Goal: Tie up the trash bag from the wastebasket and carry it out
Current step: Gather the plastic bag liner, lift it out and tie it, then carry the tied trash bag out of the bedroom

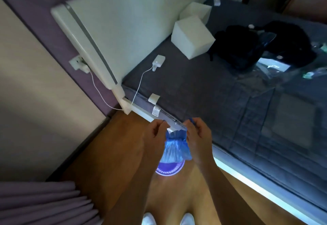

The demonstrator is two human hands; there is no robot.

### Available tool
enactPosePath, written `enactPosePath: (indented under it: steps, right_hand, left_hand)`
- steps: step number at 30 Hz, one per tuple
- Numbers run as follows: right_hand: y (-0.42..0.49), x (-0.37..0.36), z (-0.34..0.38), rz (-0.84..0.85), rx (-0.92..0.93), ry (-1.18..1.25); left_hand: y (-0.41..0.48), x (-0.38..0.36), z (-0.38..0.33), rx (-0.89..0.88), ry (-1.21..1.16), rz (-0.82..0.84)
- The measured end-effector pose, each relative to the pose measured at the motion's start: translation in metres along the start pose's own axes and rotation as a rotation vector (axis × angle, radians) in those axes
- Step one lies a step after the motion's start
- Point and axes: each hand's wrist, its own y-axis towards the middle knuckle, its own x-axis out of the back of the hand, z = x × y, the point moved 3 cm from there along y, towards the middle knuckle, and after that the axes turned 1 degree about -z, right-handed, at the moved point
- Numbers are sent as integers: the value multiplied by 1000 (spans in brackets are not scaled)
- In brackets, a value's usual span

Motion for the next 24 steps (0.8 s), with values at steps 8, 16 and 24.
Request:
enactPosePath:
  steps: [8,16,24]
  right_hand:
    - [-61,20,135,-50,49,57]
    - [-95,37,171,-175,135,55]
    - [-114,68,175,-265,133,136]
  left_hand:
    - [-51,54,-121,-138,54,88]
    - [-83,63,-142,-147,-16,94]
    - [-87,23,-140,-79,-241,164]
